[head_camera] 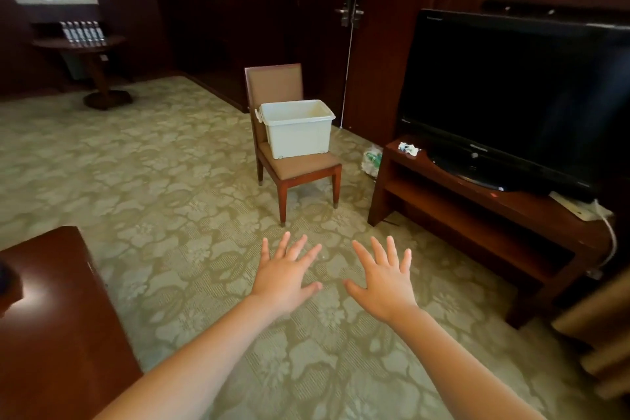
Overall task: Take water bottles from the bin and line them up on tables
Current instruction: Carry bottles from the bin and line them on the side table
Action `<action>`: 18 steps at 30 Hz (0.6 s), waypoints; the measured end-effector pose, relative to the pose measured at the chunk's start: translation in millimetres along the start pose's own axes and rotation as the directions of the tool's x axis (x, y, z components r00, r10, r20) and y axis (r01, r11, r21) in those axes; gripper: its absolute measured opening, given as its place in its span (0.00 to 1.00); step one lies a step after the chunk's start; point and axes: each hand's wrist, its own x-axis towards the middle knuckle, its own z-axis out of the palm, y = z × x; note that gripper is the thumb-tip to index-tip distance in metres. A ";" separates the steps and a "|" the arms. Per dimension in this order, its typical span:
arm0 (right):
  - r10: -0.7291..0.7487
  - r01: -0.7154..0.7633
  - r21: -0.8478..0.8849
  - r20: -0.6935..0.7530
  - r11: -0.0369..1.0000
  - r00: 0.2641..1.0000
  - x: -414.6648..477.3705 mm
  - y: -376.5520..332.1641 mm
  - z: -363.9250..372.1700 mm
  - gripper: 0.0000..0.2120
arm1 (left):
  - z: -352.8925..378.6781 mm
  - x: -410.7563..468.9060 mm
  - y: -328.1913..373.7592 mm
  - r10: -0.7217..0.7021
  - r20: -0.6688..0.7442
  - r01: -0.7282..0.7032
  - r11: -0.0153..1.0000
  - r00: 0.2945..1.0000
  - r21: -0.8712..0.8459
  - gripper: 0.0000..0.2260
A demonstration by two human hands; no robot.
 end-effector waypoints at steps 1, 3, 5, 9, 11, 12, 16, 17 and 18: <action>-0.010 0.010 0.006 0.005 1.000 1.000 16.5 6.5 -0.2 0.37 | -0.9 15.7 -0.6 -0.016 0.004 0.016 1.000 1.000 0.010 0.33; -0.035 0.034 0.008 0.019 0.999 0.999 50.5 17.2 0.0 0.37 | -0.5 48.2 -5.0 -0.050 0.016 0.050 0.999 0.999 0.017 0.34; -0.060 0.060 0.007 0.024 0.998 0.998 87.3 27.3 0.1 0.36 | 2.2 82.5 -10.7 -0.087 0.026 0.087 0.996 0.996 0.011 0.34; -0.095 0.095 -0.006 0.027 0.995 0.995 177.1 49.0 -1.8 0.37 | 6.3 165.5 -29.6 -0.119 0.030 0.119 0.993 0.992 -0.004 0.34; -0.098 0.098 -0.009 0.030 0.995 0.995 227.0 58.4 -4.1 0.37 | 5.0 212.6 -42.8 -0.134 0.019 0.134 0.991 0.991 -0.006 0.34; -0.098 0.098 -0.011 0.032 0.995 0.995 252.6 62.0 -5.8 0.37 | 1.7 237.0 -50.0 -0.138 0.015 0.138 0.990 0.990 -0.003 0.34; -0.119 0.119 -0.009 0.011 0.993 0.993 351.8 73.5 -14.7 0.37 | -20.8 331.3 -77.4 -0.134 0.004 0.134 0.991 0.991 -0.004 0.33; -0.121 0.121 -0.003 0.009 0.993 0.993 374.0 76.2 -16.8 0.37 | -25.7 351.8 -83.0 -0.132 0.000 0.132 0.991 0.991 -0.003 0.33; -0.120 0.120 0.003 0.014 0.993 0.993 394.5 78.7 -18.3 0.37 | -29.2 370.3 -88.1 -0.132 0.001 0.132 0.991 0.991 -0.004 0.33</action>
